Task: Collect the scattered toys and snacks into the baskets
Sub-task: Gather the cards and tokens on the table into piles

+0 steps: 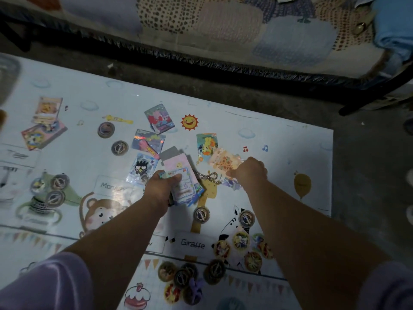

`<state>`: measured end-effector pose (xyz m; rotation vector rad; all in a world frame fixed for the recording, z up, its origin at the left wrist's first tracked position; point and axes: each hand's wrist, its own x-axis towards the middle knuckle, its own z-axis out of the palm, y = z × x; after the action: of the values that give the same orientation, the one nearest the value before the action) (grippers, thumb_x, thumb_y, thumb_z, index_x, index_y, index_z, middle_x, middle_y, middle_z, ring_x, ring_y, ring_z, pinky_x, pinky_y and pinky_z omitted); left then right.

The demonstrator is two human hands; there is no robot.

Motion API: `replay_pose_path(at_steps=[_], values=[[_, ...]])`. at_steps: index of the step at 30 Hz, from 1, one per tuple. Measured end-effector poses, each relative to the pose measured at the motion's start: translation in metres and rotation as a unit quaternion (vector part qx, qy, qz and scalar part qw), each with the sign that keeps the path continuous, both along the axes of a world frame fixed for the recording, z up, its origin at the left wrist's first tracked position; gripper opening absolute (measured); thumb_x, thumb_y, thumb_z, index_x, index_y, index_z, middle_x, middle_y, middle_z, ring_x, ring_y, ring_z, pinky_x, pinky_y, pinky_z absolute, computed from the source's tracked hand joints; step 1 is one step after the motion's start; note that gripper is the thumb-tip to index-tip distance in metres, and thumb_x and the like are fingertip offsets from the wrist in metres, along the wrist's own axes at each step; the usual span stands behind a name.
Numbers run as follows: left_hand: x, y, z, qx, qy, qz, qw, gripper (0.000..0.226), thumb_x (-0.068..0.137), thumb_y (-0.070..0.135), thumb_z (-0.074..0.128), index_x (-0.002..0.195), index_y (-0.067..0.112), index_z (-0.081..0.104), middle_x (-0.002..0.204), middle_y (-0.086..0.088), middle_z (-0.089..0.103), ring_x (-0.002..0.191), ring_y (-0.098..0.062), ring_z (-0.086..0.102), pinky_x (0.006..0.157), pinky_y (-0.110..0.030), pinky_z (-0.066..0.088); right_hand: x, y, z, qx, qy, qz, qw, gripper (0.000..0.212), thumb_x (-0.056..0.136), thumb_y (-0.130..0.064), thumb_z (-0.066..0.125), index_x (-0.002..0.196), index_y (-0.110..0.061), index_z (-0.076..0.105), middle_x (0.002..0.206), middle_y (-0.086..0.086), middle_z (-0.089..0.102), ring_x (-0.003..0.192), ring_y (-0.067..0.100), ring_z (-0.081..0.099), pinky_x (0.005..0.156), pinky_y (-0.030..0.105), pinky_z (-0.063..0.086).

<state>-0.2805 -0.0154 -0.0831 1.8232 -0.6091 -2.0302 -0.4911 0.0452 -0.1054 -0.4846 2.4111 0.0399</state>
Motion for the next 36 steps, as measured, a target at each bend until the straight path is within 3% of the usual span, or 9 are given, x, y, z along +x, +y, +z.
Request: replay_pose_path(at_steps=[3, 6, 12, 15, 18, 21, 25, 31, 36], values=[[0.003, -0.001, 0.004, -0.009, 0.012, -0.005, 1.000, 0.012, 0.090, -0.004, 0.055, 0.097, 0.005, 0.056, 0.079, -0.010, 0.066, 0.053, -0.022, 0.067, 0.036, -0.031, 0.051, -0.008, 0.007, 0.002, -0.105, -0.068, -0.069, 0.990, 0.043, 0.078, -0.033, 0.074, 0.103, 0.002, 0.067, 0.092, 0.012, 0.069, 0.083, 0.025, 0.067, 0.073, 0.032, 0.052], [0.004, -0.001, 0.006, -0.009, 0.039, -0.003, 0.999, 0.015, 0.090, -0.005, 0.053, 0.086, 0.009, 0.056, 0.062, -0.003, 0.071, 0.046, -0.015, 0.067, 0.038, -0.032, 0.053, -0.010, 0.015, 0.018, -0.272, -0.158, -0.205, 0.927, 0.025, 0.085, -0.011, 0.068, 0.103, 0.005, 0.066, 0.078, 0.010, 0.063, 0.070, 0.025, 0.060, 0.067, 0.039, 0.054], [0.001, -0.002, 0.008, 0.017, 0.044, 0.003, 0.999, 0.015, 0.089, -0.003, 0.056, 0.095, 0.010, 0.053, 0.097, -0.015, 0.064, 0.071, -0.027, 0.065, 0.049, -0.040, 0.058, 0.008, 0.012, 0.046, -0.336, -0.329, -0.260, 0.844, 0.012, 0.088, -0.001, 0.059, 0.099, -0.002, 0.064, 0.088, 0.012, 0.070, 0.080, 0.029, 0.066, 0.067, 0.033, 0.053], [-0.003, -0.002, 0.011, 0.055, 0.079, -0.002, 0.995, 0.036, 0.090, -0.003, 0.053, 0.124, 0.005, 0.046, 0.120, -0.021, 0.058, 0.087, -0.033, 0.063, 0.064, -0.045, 0.058, 0.036, 0.005, 0.059, -0.322, -0.384, -0.229, 0.834, 0.031, 0.086, 0.015, 0.050, 0.105, -0.007, 0.062, 0.091, 0.007, 0.068, 0.081, 0.024, 0.062, 0.069, 0.032, 0.050], [-0.005, 0.000, 0.018, 0.060, 0.102, -0.019, 0.993, 0.016, 0.093, 0.008, 0.052, 0.108, 0.005, 0.055, 0.100, -0.018, 0.065, 0.073, -0.029, 0.068, 0.056, -0.036, 0.057, 0.071, -0.005, 0.055, -0.289, -0.391, -0.230, 0.843, 0.050, 0.089, 0.015, 0.044, 0.126, -0.017, 0.056, 0.109, 0.006, 0.065, 0.093, 0.024, 0.061, 0.075, 0.038, 0.052], [-0.004, 0.000, 0.019, 0.025, 0.081, -0.042, 0.996, 0.027, 0.090, 0.019, 0.062, 0.111, 0.004, 0.058, 0.091, -0.017, 0.069, 0.063, -0.026, 0.067, 0.053, -0.029, 0.052, 0.106, -0.015, 0.049, -0.279, -0.420, -0.204, 0.839, 0.052, 0.092, 0.006, 0.043, 0.132, -0.027, 0.049, 0.113, 0.007, 0.066, 0.098, 0.027, 0.063, 0.093, 0.048, 0.051], [0.009, -0.008, 0.015, -0.016, -0.017, -0.069, 0.997, 0.019, 0.085, 0.013, 0.067, 0.102, 0.008, 0.060, 0.070, -0.013, 0.064, 0.038, -0.019, 0.055, 0.038, -0.016, 0.038, 0.123, -0.024, 0.045, -0.264, -0.455, -0.163, 0.835, 0.072, 0.076, 0.019, 0.042, 0.132, -0.026, 0.048, 0.122, 0.013, 0.061, 0.108, 0.036, 0.059, 0.080, 0.041, 0.052], [0.034, -0.021, 0.010, -0.003, 0.035, -0.028, 0.999, 0.019, 0.087, -0.002, 0.059, 0.102, 0.010, 0.057, 0.063, -0.005, 0.062, 0.037, -0.012, 0.057, 0.033, -0.011, 0.036, 0.068, -0.041, 0.029, -0.192, -0.051, -0.054, 0.979, 0.032, 0.089, -0.014, 0.058, 0.118, -0.002, 0.058, 0.119, 0.018, 0.063, 0.109, 0.032, 0.059, 0.087, 0.032, 0.047], [0.065, -0.036, 0.000, -0.024, 0.030, 0.017, 0.999, 0.036, 0.083, -0.001, 0.062, 0.119, -0.001, 0.056, 0.065, -0.006, 0.069, 0.046, -0.020, 0.063, 0.048, -0.026, 0.051, 0.061, -0.069, 0.013, -0.088, 0.047, -0.005, 0.995, 0.073, 0.077, -0.053, 0.068, 0.127, -0.006, 0.042, 0.127, 0.017, 0.046, 0.120, 0.033, 0.046, 0.095, 0.044, 0.045]])
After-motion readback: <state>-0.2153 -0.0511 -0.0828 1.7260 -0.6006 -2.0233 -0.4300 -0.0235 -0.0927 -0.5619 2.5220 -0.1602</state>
